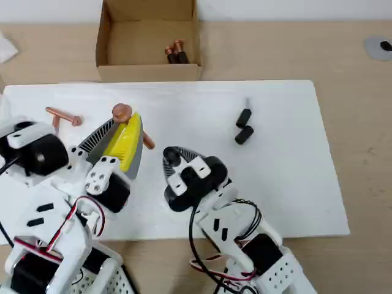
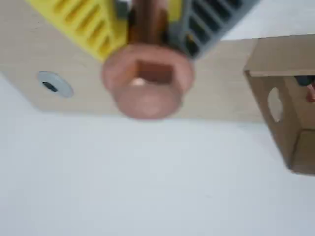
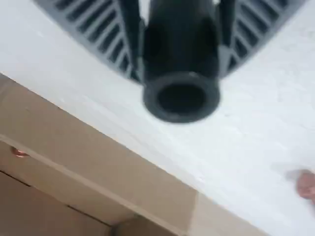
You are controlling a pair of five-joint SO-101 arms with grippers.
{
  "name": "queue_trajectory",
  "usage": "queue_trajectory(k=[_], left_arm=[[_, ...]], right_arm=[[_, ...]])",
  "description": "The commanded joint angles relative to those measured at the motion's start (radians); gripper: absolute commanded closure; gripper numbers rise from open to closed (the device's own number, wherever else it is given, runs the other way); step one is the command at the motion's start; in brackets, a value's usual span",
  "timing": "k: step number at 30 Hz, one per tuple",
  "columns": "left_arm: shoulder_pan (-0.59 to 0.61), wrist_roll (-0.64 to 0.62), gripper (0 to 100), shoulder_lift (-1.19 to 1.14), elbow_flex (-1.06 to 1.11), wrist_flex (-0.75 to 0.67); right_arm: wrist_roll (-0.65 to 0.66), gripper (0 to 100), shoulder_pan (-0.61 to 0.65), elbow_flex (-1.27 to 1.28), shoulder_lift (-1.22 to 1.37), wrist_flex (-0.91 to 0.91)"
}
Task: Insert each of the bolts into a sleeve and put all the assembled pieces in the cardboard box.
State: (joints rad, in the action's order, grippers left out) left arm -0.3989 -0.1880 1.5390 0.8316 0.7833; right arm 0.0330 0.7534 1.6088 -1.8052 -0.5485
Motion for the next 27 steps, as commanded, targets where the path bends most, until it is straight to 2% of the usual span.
queue_trajectory(k=[1, 15, 19, 23, 27], left_arm=[[-0.023, -0.003, 99, 0.038, 0.023, -0.006], [-0.106, 0.031, 99, 0.130, 0.143, 0.002], [-0.106, 0.038, 99, 0.130, 0.149, 0.003], [-0.104, 0.040, 99, 0.130, 0.149, 0.003], [-0.107, 0.040, 99, 0.130, 0.149, -0.003]], right_arm=[[0.011, 98.8, 0.031, -0.008, -0.077, 0.028], [0.011, 98.8, 0.025, -0.058, -0.076, 0.021], [0.003, 98.8, -0.030, -0.062, -0.076, 0.023], [-0.068, 98.8, -0.084, -0.064, -0.079, 0.023], [-0.104, 98.8, -0.087, -0.058, -0.077, 0.023]])
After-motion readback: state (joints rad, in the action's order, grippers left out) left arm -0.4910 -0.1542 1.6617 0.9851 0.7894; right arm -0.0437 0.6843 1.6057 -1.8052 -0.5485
